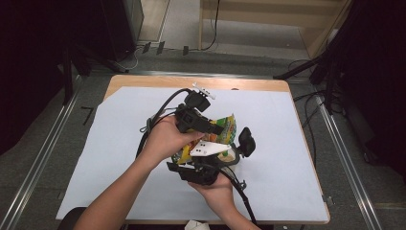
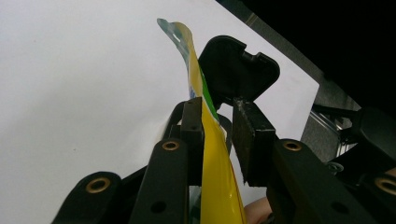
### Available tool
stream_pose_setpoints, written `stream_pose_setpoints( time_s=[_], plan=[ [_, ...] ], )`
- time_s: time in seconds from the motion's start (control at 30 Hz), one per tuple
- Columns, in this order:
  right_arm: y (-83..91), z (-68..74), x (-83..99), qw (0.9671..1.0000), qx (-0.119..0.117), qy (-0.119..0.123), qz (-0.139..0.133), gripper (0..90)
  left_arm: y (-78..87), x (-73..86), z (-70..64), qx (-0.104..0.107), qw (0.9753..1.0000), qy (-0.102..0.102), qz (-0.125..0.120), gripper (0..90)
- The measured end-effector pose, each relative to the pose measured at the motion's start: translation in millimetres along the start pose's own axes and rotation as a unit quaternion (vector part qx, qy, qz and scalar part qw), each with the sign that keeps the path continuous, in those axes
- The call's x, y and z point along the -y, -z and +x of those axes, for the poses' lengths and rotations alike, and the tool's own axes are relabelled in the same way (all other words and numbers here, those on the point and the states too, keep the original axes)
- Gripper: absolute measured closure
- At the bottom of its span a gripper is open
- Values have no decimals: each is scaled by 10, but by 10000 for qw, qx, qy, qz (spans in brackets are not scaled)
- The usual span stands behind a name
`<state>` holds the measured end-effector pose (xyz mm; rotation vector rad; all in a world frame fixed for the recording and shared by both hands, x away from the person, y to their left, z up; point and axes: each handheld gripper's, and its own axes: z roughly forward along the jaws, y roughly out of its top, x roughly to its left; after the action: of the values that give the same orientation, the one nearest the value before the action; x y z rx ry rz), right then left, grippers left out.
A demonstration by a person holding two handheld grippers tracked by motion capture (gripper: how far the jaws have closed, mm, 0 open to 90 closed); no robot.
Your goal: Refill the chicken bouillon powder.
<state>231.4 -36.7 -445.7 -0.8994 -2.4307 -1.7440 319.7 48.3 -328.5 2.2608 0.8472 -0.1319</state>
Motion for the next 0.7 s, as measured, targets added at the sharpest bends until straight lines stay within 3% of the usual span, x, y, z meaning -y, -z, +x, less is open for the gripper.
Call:
stream_pose_setpoints(
  time_s=[0.7],
  plan=[
    [-9,-33,20,10000,53,-39,49,725,-22,2,-29,4,10000,-58,33,758]
  ],
)
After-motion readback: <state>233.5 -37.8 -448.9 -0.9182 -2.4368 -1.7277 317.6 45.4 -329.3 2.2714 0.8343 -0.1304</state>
